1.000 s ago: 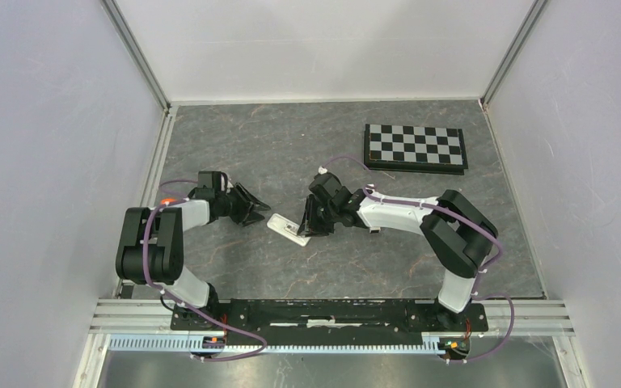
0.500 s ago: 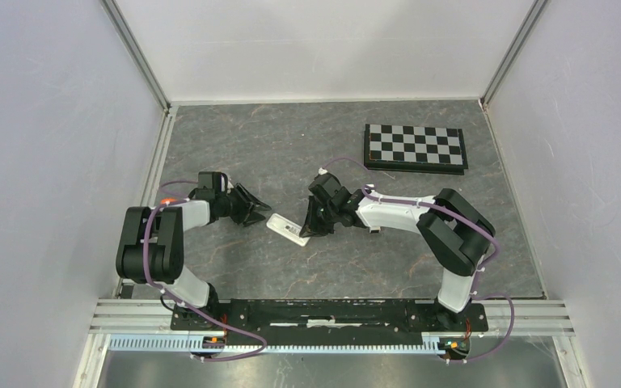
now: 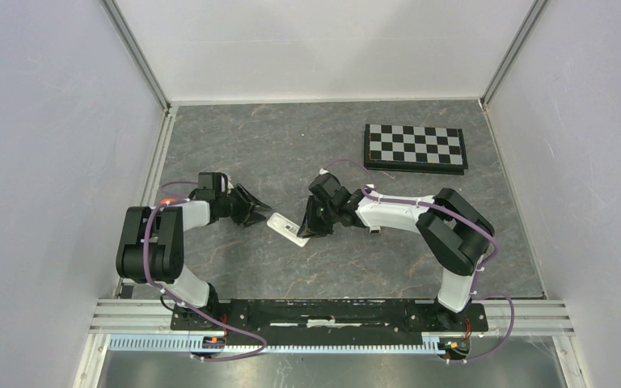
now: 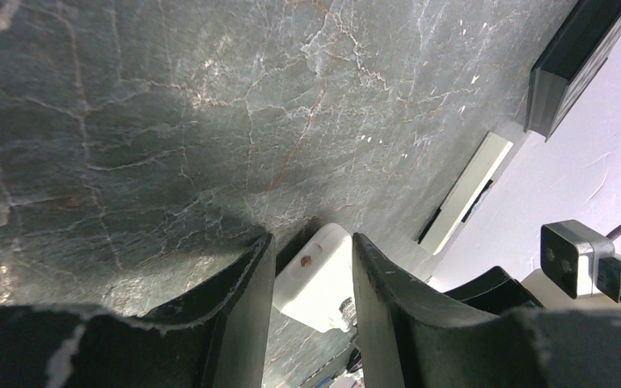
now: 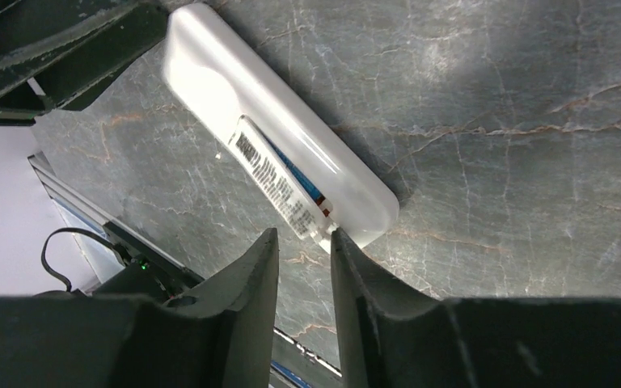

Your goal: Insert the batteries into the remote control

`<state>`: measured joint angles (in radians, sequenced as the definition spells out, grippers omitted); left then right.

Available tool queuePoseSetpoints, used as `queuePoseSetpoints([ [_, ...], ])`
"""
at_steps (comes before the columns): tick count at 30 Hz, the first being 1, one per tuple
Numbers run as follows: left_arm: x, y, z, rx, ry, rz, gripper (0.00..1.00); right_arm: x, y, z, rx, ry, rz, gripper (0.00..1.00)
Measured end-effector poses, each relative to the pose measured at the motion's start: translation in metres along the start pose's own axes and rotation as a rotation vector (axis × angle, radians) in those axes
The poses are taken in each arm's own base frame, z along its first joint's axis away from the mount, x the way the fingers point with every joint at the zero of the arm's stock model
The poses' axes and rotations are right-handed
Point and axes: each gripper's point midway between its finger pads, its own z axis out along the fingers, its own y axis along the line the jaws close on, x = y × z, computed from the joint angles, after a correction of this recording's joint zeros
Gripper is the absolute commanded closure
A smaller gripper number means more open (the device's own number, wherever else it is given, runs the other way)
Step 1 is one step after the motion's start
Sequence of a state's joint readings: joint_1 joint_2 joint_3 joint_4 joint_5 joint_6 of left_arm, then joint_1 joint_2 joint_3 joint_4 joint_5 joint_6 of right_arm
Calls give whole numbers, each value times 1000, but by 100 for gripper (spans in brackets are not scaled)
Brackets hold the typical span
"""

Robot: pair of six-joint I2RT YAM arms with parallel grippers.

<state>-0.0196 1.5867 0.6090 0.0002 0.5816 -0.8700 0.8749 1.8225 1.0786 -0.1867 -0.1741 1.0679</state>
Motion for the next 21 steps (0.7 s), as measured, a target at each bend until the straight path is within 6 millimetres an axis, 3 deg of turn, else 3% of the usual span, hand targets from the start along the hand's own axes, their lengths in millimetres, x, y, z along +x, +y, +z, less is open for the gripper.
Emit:
queuePoseSetpoints([
  [3,0,0,0,0,-1,0,53,-3,2,-3,-2,-14,-10,62],
  [9,0,0,0,-2,-1,0,53,-5,3,-5,-3,-27,-22,79],
  [21,0,0,0,-1,0,-1,53,-6,9,-5,-32,-30,-6,85],
])
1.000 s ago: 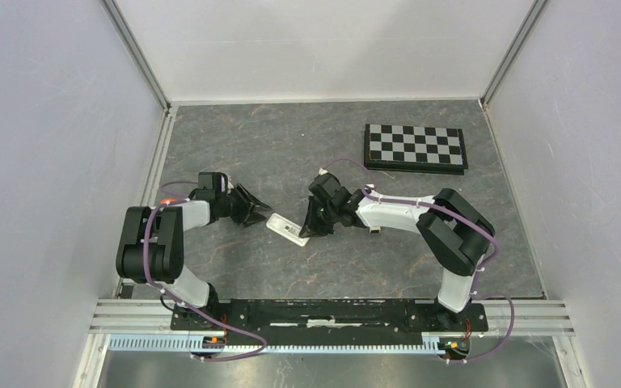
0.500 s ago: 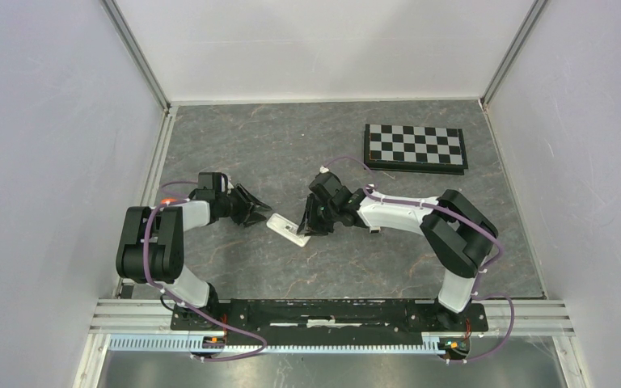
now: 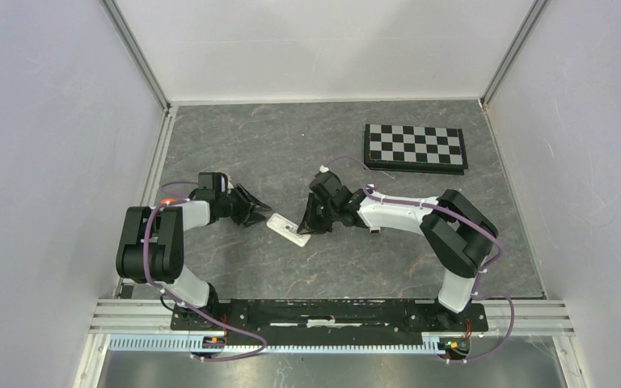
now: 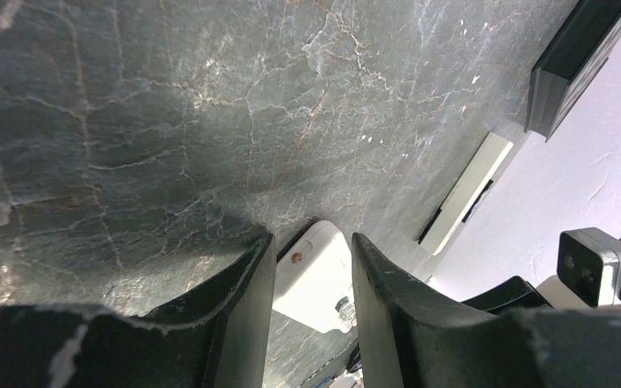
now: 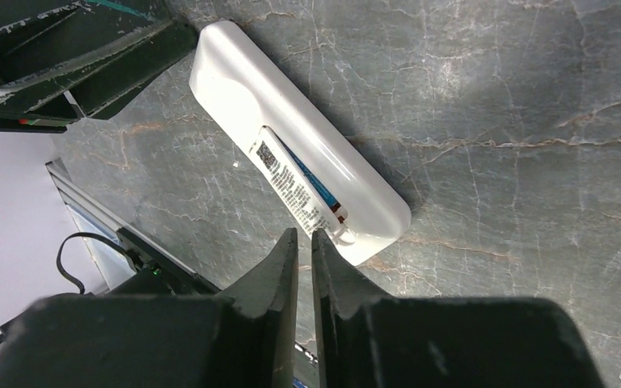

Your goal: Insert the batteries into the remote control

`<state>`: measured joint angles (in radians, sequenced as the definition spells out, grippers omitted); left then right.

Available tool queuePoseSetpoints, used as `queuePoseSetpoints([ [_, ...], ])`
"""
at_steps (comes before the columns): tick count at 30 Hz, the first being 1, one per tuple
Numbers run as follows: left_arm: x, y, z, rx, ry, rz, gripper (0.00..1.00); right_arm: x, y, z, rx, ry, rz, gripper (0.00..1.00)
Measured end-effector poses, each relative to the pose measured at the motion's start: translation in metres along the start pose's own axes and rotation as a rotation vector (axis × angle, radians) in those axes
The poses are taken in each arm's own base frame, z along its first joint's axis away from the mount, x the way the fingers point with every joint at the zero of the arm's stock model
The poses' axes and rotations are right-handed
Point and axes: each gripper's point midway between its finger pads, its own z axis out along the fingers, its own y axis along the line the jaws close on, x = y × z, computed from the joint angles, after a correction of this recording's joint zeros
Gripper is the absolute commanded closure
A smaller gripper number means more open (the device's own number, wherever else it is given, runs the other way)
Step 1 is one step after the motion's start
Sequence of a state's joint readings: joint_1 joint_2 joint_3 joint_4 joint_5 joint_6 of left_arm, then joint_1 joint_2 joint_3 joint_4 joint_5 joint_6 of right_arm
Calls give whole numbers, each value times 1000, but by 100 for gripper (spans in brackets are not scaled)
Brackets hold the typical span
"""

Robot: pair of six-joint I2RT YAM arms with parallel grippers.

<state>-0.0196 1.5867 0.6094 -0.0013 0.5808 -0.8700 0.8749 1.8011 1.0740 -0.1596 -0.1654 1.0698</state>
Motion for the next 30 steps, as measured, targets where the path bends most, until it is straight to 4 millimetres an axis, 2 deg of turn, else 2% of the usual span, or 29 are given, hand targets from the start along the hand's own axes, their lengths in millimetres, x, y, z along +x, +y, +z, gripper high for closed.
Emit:
queuePoseSetpoints([
  [9,6,3,-2,3,7,-2,54,0,-1,10,-8,3,14,85],
  [19,7,3,-2,7,12,-2,54,-7,9,22,-24,0,12,82],
  [23,7,3,-2,7,12,-1,54,-12,12,25,-25,-18,-24,78],
  [26,7,3,-2,8,13,-2,54,-18,15,25,-28,-49,-104,71],
  [30,7,3,-2,8,13,-2,55,-31,25,17,-60,-112,-209,64],
])
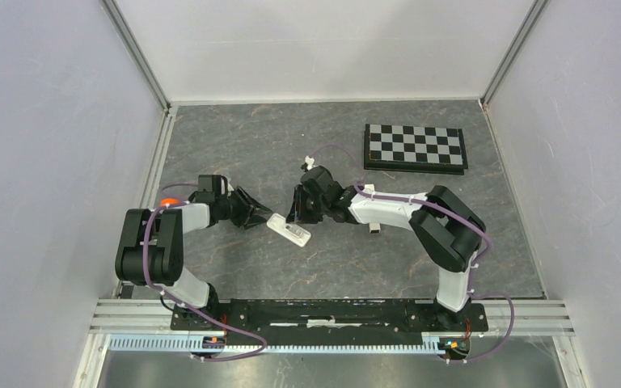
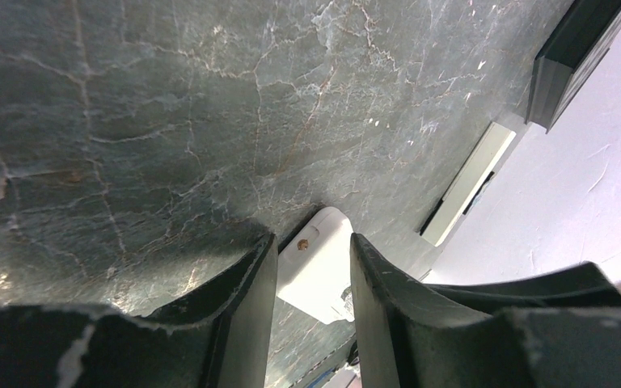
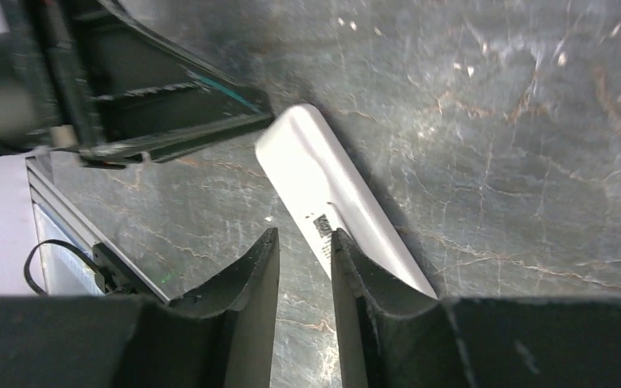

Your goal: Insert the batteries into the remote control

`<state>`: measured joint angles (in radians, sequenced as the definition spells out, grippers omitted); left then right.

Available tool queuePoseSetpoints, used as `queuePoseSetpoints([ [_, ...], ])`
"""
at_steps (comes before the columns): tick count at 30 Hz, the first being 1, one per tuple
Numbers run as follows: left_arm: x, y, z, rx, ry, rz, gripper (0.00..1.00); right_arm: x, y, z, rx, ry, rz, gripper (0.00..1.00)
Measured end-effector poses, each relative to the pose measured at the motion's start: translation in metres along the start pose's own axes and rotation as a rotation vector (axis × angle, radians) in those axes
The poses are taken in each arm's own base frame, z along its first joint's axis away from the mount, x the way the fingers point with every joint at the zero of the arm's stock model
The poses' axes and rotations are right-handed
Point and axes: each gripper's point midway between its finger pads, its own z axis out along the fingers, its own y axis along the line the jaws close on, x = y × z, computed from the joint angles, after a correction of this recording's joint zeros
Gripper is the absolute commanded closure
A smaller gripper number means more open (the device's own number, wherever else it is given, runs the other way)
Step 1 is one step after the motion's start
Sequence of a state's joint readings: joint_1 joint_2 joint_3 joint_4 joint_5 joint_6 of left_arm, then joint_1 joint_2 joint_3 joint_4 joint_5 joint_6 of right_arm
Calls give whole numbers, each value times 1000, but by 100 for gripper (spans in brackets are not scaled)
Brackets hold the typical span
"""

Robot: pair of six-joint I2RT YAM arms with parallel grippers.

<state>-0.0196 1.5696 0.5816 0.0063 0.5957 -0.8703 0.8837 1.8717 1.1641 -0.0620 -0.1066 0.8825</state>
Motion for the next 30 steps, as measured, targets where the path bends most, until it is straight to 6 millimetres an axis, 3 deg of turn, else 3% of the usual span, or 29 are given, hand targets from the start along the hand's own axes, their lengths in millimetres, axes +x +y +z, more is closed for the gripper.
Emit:
queuePoseSetpoints([
  [5,7,3,-1,5,13,-9,57,-23,17,-24,-47,-93,-66,62],
  [8,13,4,-3,18,18,-22,58,-28,14,-38,-40,-125,-86,60],
  [19,52,8,-6,34,105,-18,57,-17,-52,-57,170,-55,-94,45],
  [22,59,8,-7,33,119,-12,57,-11,-57,-59,182,-26,-95,47],
  [26,62,9,-7,34,125,-11,57,-4,-53,-60,157,6,-94,58],
  [30,64,9,-8,32,133,-15,57,0,-49,-60,136,26,-91,61],
])
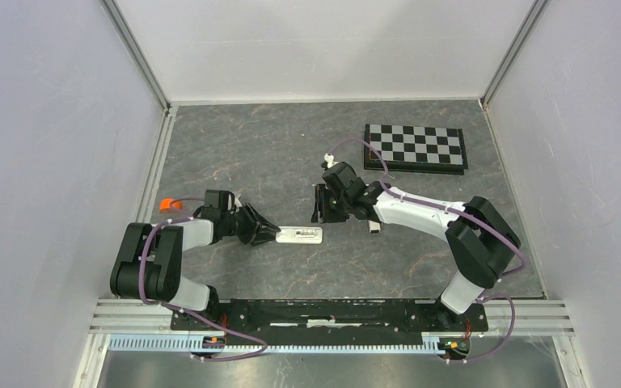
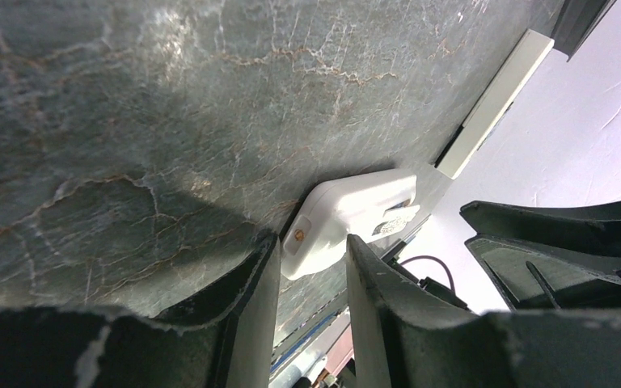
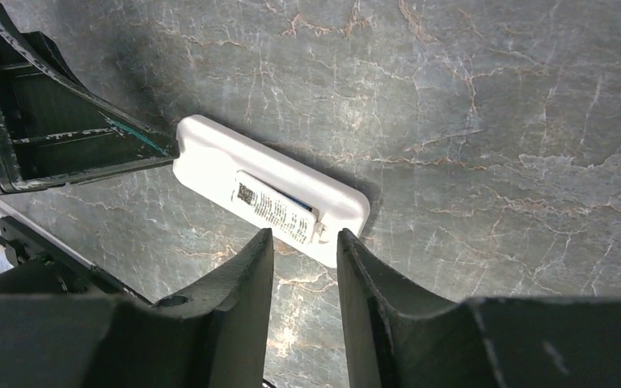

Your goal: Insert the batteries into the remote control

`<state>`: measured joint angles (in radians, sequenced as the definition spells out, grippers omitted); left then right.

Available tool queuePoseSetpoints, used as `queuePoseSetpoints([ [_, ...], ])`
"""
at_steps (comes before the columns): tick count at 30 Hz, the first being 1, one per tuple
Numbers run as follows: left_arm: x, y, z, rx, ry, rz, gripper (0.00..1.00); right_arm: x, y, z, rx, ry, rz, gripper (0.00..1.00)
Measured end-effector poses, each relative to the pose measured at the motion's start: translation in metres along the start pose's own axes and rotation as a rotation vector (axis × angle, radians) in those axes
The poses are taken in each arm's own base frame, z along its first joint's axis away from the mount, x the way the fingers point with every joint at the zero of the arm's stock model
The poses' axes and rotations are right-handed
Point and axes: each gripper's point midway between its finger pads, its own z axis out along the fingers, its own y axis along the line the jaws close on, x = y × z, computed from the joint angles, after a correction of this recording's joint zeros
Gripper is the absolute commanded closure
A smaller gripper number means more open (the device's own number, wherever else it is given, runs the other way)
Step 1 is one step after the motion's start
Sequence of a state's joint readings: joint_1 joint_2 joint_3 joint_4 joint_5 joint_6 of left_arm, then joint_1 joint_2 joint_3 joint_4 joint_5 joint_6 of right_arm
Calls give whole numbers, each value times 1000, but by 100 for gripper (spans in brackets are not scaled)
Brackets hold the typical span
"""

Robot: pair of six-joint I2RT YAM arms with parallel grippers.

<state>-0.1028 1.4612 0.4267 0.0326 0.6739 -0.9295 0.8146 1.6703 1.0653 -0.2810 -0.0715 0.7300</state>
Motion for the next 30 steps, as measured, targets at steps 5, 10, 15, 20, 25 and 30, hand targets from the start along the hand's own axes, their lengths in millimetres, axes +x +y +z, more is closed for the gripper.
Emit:
queuePoseSetpoints([
  [5,3,1,-1,-8,14,-5,57,12,-5,6,26,40,-1,62],
  [10,5,2,-2,-17,26,-1,57,30,-13,15,65,101,-5,63],
  [15,5,2,-2,-18,30,9,57,35,-11,18,65,114,-14,69],
  [20,5,2,-2,-17,30,10,57,35,-7,18,57,109,-13,72],
  [25,5,2,-2,-17,30,10,57,37,-7,20,61,115,-4,69],
  [30,5,2,-2,-17,30,11,57,34,-6,21,64,98,2,68],
])
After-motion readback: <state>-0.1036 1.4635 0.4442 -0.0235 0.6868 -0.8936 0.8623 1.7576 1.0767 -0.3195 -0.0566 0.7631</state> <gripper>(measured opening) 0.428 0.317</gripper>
